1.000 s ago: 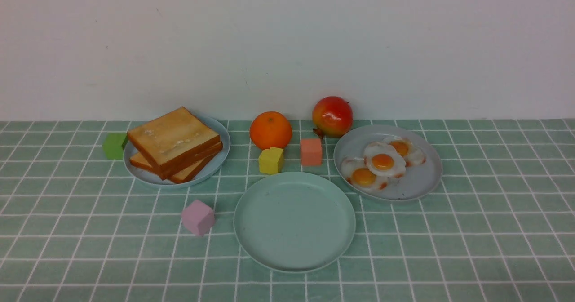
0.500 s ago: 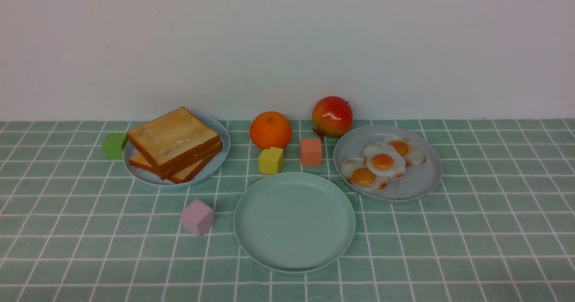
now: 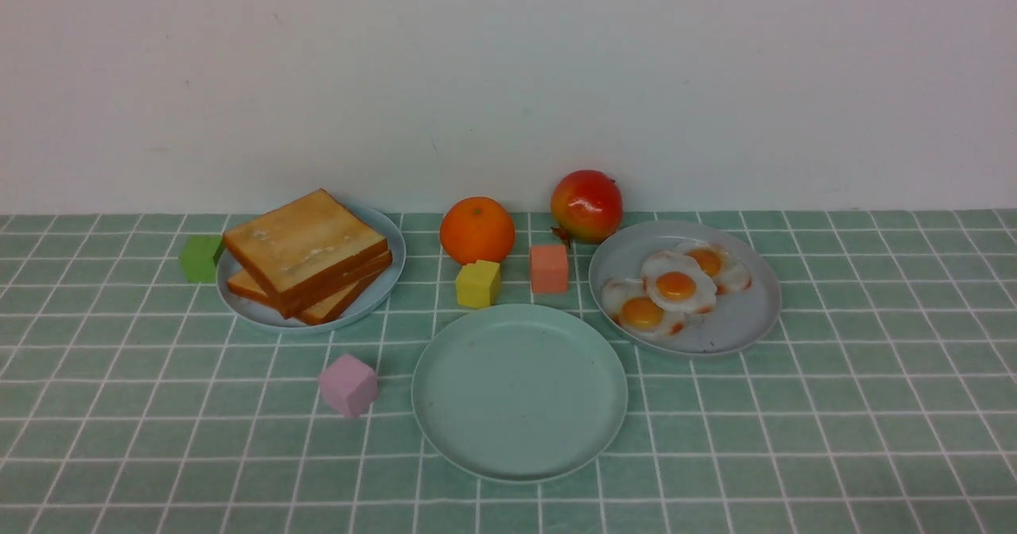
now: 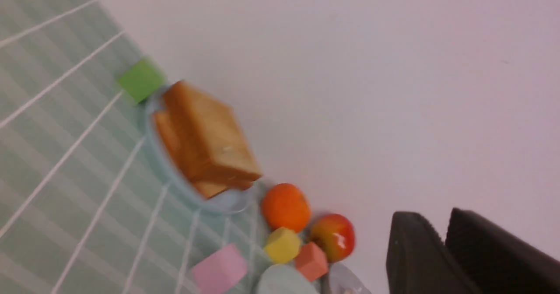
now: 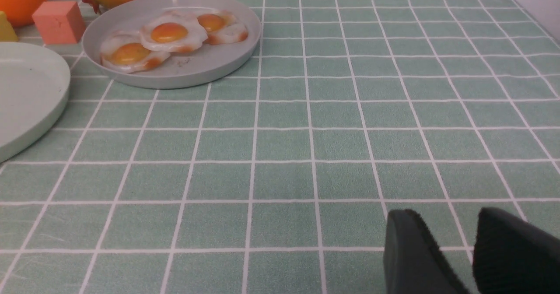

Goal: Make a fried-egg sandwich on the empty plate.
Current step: Use the left arm to grab a slice of bread

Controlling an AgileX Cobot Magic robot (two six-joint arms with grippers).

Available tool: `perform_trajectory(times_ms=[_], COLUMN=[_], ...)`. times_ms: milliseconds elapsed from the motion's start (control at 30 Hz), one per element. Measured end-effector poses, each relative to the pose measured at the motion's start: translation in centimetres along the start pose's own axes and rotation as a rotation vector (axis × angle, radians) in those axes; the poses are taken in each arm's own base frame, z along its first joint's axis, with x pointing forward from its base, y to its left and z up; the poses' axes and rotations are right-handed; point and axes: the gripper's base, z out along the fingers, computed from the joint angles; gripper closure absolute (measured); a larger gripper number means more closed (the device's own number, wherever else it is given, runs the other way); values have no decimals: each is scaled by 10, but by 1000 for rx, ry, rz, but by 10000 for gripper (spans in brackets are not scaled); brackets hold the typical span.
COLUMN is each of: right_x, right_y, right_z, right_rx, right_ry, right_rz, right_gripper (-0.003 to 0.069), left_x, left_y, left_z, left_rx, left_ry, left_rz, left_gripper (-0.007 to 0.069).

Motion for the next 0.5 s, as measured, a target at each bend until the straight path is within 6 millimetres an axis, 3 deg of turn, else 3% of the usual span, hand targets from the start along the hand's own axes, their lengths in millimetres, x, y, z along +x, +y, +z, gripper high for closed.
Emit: perform_trajectory(times_ms=[100, 133, 233, 267, 333, 367, 500], right_x=[0, 0, 0, 0, 0, 0, -2], right_y=[0, 0, 0, 0, 0, 0, 3], right_z=[0, 0, 0, 0, 0, 0, 0], right_rx=[0, 0, 0, 0, 1, 1, -31], right_ry=[0, 0, 0, 0, 0, 0, -25], right_rz=[0, 0, 0, 0, -1, -2, 141], right_gripper=[418, 418, 418, 418, 418, 418, 418], left_x=[-15, -27, -35, -41, -40, -41, -33], left_y=[-23, -41, -57, -67, -71, -82, -98], left_z=[1, 7, 23, 42, 54, 72, 104], left_rx=[13, -10, -77, -132, -163, -168, -130], left_ry=[53, 138, 298, 452, 569, 719, 862], left_rz=[143, 257, 365, 434, 460, 506, 623], left_gripper=[547, 585, 624, 638, 638, 638, 638])
